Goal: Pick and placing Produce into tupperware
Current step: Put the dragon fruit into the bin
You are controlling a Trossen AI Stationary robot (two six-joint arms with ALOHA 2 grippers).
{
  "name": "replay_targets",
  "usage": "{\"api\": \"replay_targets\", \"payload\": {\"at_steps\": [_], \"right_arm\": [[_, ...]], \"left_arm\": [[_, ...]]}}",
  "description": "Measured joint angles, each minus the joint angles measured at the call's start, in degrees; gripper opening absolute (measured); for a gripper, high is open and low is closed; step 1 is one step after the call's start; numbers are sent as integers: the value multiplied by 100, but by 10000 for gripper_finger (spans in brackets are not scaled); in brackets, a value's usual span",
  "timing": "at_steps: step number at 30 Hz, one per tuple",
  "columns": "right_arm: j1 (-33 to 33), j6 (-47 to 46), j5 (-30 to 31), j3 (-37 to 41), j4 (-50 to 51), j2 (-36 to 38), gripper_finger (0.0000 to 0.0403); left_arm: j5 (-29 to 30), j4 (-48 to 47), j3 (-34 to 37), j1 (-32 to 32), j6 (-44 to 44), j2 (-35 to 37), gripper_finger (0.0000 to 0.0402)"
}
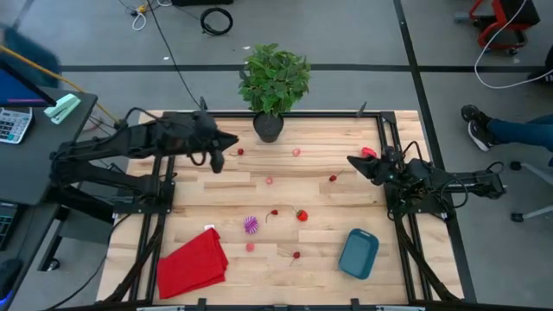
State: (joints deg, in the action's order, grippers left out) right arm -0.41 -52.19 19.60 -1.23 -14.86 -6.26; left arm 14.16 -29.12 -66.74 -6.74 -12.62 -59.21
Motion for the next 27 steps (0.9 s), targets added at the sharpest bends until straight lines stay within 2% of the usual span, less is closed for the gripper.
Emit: {"api": "replay_targets", "payload": {"at_steps": [4,11,16,22,27], "right_arm": [[-2,-243,541,0,-75,0,220],[-2,-327,657,0,-33,-7,220],[-101,-336,655,-7,-23,-100,218],[-382,-1211,1144,-9,112,-428,213],[-717,-1170,783,-9,519,-922,227]], "left_arm": [[6,812,-2,-24,631,-243,21],[75,1418,-2,-161,1177,-491,5],[63,1409,-4,-283,1166,-579,21],[73,1362,-1,-592,507,-656,37],[59,1360,0,-767,426,-720,36]]}}
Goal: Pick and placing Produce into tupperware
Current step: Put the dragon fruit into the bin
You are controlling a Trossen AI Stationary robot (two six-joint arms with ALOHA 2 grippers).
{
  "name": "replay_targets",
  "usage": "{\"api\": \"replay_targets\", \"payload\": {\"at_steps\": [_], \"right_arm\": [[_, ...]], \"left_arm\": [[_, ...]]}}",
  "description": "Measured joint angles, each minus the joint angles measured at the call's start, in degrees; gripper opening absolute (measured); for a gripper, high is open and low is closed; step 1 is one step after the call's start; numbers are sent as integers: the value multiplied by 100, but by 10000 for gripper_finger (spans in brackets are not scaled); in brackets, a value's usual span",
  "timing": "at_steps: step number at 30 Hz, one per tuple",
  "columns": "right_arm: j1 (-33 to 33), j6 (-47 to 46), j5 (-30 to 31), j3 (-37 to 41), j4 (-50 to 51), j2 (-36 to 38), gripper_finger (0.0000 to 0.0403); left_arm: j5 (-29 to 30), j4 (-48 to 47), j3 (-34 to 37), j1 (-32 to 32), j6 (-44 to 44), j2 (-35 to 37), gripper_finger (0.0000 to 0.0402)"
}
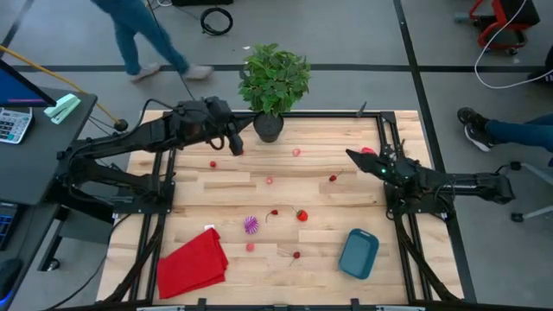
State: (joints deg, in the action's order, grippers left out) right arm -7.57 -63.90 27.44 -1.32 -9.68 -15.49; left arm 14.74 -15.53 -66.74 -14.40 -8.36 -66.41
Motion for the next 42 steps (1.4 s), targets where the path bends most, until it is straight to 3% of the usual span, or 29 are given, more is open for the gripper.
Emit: {"api": "replay_targets", "payload": {"at_steps": [3,8,10,14,18,23,27,29,34,42], "right_arm": [[-151,159,-434,0,-458,-262,240],[-201,1087,-547,-57,-1953,-471,267],[-210,1430,-608,-292,-1886,-478,279],[-203,1730,-923,-1198,-371,-509,298],[-201,2207,-1352,-2718,1710,-939,303],[-217,2747,-1438,-4756,5551,-2175,298],[-218,2574,-1275,-5434,7847,-3242,300],[-218,2422,-1271,-5414,8295,-3663,304],[-347,2606,-1253,-5019,8248,-4494,317],[-1565,2833,-1314,-4407,8186,-5399,337]], "left_arm": [[8,40,0,-54,-3,2,32],[3,15,0,-54,-4,0,31],[0,13,0,-49,-2,0,34],[7,12,0,-56,-2,0,39],[7,-48,0,-56,-3,0,40],[9,-88,0,-56,-5,0,33],[9,-90,0,-56,-289,0,30],[4,-88,0,-64,-544,1,32],[7,-88,0,-94,-691,2,41],[6,-106,0,-95,-695,2,43]]}}
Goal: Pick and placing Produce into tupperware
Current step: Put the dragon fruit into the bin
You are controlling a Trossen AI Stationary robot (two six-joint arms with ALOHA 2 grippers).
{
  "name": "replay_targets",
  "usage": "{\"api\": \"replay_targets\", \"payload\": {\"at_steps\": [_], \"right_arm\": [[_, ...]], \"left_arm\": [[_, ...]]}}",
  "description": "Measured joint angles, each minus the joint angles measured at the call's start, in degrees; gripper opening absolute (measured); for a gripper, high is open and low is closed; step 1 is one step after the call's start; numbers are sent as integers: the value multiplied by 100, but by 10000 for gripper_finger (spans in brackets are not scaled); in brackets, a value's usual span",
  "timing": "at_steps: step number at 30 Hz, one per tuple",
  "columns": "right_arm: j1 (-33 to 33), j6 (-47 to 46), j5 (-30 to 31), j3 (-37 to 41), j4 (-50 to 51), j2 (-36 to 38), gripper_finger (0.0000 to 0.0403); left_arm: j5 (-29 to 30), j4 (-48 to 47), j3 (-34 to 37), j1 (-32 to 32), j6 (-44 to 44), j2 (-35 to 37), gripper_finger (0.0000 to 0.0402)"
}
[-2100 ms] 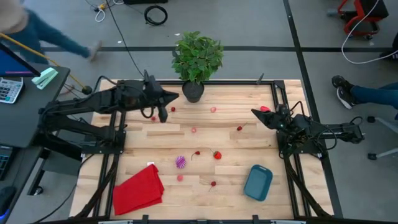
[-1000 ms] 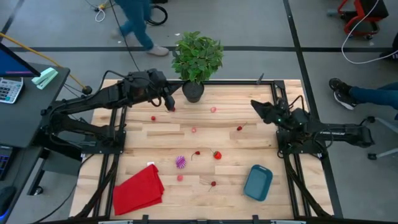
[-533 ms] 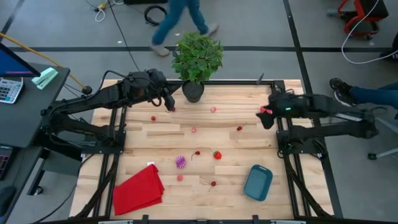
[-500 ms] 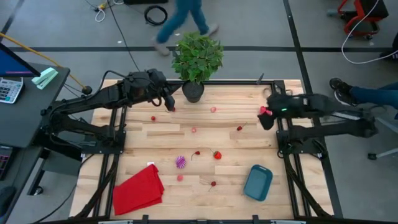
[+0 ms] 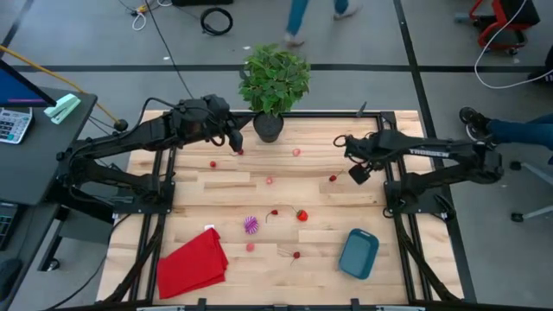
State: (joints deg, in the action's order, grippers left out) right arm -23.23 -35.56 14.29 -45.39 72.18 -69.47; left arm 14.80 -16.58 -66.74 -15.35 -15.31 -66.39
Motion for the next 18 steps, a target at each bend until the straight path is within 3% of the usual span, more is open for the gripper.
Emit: {"api": "replay_targets", "payload": {"at_steps": [10,18], "right_arm": [[-1260,1377,-94,24,-1265,-235,339],[-1970,1637,-128,24,-1368,-709,339]], "left_arm": [[0,-2,0,-1,-9,0,40],[-1,-4,0,11,-4,0,35]]}}
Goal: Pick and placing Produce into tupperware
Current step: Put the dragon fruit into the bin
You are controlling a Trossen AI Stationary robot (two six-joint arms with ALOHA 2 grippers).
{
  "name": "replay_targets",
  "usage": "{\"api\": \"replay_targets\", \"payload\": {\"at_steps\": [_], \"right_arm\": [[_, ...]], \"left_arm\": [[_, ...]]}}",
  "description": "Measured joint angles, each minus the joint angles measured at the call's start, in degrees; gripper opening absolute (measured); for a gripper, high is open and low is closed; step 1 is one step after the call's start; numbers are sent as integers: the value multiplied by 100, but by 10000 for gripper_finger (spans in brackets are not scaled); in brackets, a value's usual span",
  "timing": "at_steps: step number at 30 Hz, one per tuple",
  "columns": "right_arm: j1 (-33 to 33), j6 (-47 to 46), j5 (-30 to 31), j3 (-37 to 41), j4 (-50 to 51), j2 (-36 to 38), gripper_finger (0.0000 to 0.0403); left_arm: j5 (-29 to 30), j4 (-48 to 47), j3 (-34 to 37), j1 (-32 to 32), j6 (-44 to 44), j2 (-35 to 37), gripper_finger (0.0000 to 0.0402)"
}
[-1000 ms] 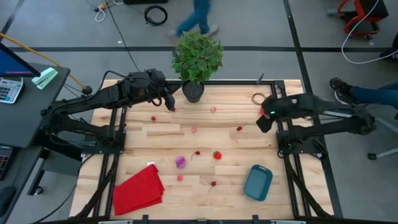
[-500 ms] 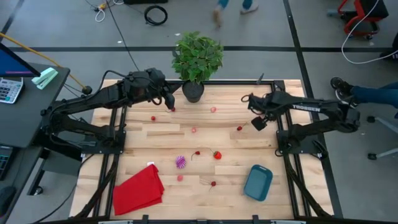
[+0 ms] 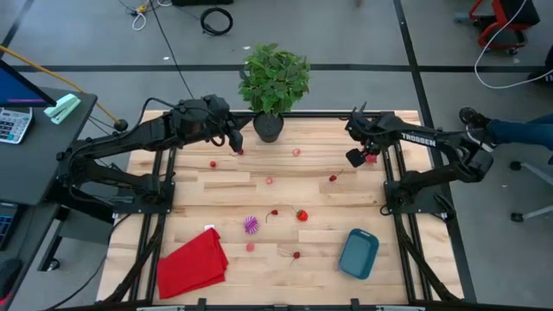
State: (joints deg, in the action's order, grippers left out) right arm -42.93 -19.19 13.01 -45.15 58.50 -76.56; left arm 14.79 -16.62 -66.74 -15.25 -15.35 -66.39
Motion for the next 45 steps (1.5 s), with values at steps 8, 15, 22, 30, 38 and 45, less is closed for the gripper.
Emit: {"api": "replay_targets", "payload": {"at_steps": [8,15,22,30,38,45], "right_arm": [[-285,141,-127,0,-55,-684,339],[-283,292,-173,0,-674,-1162,339],[-309,293,-203,-21,-759,-1527,339],[-309,570,-220,2,-709,-1357,339],[-309,530,-225,2,-528,-1311,325],[-307,271,-247,2,-472,-1311,289]], "left_arm": [[1,0,0,-2,4,0,39],[1,0,0,-2,7,0,30],[0,0,0,0,7,0,35],[2,-1,0,-2,7,0,34],[0,0,0,-2,4,0,30],[1,-1,0,-2,4,0,38]]}}
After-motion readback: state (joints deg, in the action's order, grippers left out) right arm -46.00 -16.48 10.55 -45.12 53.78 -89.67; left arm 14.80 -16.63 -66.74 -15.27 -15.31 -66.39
